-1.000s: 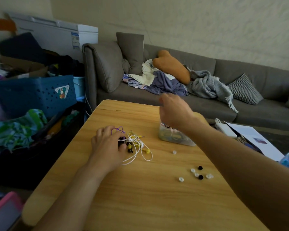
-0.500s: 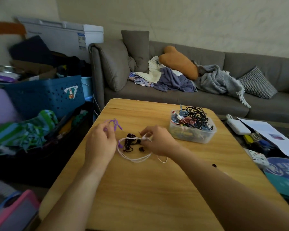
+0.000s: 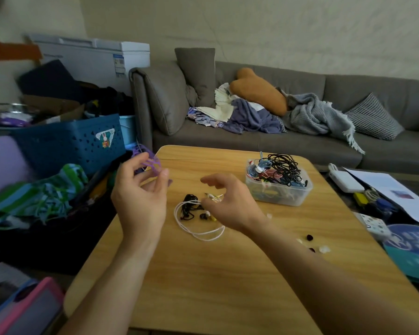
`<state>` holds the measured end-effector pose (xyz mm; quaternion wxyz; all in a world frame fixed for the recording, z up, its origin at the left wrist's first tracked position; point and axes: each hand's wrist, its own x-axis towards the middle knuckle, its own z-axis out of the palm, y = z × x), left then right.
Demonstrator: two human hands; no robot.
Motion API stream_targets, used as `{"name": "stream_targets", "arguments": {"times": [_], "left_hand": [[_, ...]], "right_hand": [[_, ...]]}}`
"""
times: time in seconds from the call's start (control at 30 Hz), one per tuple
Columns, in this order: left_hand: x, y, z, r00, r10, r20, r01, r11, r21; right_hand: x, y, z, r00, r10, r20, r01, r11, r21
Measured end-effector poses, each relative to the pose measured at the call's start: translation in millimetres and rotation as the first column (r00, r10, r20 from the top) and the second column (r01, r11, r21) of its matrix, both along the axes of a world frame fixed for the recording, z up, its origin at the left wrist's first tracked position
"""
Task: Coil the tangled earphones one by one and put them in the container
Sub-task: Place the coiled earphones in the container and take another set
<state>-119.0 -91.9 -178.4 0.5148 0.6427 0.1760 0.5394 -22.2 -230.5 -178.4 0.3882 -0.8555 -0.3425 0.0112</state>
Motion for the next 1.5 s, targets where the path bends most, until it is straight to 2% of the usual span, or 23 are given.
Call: {"name": "stream_targets", "arguments": {"times": [0.1,0.17,0.23,0.3,0.37,0.43,0.5,0.6,0.67,0.77,0.9,1.0,1.1,1.17,1.23,1.33,1.5], "left_hand": [[-8,-28,16,0.973,-0.182,0.142,0.194,0.978,-0.072],[-14,-42,23,0.920,-0.292,0.263,0.343,0.922,-0.177],[-17,-54,25,0.865,-0.378,0.330,0.464,0.854,-0.236],[-22,-63,23,0.849,-0.460,0.259,0.517,0.823,-0.236],[-26,-69,19,0.863,-0.501,0.069,0.505,0.843,-0.187],[-28,-72,12,0.874,-0.463,-0.147,0.459,0.886,-0.061],[-26,-74,2,0.864,-0.339,-0.371,0.413,0.901,0.137],[-23,-70,-8,0.797,-0.125,-0.592,0.403,0.839,0.366],[-22,-73,-12,0.739,-0.092,-0.667,0.468,0.782,0.411],[-21,-76,-14,0.666,-0.197,-0.719,0.606,0.706,0.368],[-19,-79,-14,0.550,-0.372,-0.748,0.685,0.713,0.149],[-19,-83,-14,0.531,-0.346,-0.774,0.698,0.696,0.168],[-17,-82,-15,0.533,-0.253,-0.807,0.705,0.660,0.259],[-16,-81,-16,0.547,-0.220,-0.808,0.688,0.668,0.284],[-13,-81,-18,0.567,-0.239,-0.788,0.647,0.721,0.247],[-9,-78,-18,0.612,-0.304,-0.731,0.597,0.783,0.175],[-7,-74,-17,0.637,-0.390,-0.664,0.565,0.823,0.059]], "right_hand": [[-18,-5,6,0.998,0.064,-0.018,-0.060,0.985,0.160],[-27,-8,6,0.981,0.127,-0.147,-0.079,0.952,0.297],[-36,-17,5,0.941,0.171,-0.291,-0.023,0.892,0.452],[-45,-29,4,0.887,0.227,-0.401,0.047,0.821,0.569],[-52,-44,1,0.860,0.270,-0.432,0.065,0.783,0.618],[-56,-59,-1,0.858,0.284,-0.428,0.038,0.796,0.604],[-58,-75,-7,0.840,0.281,-0.464,0.030,0.830,0.557],[-59,-90,-21,0.808,0.238,-0.538,0.017,0.905,0.425],[-59,-97,-29,0.818,0.186,-0.545,-0.018,0.954,0.298],[-57,-100,-34,0.802,0.163,-0.575,-0.033,0.973,0.231],[-55,-98,-36,0.796,0.114,-0.595,-0.023,0.987,0.158],[-56,-96,-36,0.824,0.040,-0.565,0.000,0.998,0.070],[-57,-94,-39,0.883,-0.097,-0.460,0.113,0.994,0.007],[-56,-94,-41,0.893,-0.160,-0.420,0.205,0.977,0.063],[-56,-94,-42,0.878,-0.165,-0.450,0.267,0.948,0.173],[-55,-95,-38,0.874,-0.132,-0.468,0.282,0.922,0.266],[-52,-97,-40,0.886,-0.124,-0.448,0.287,0.904,0.317]]}}
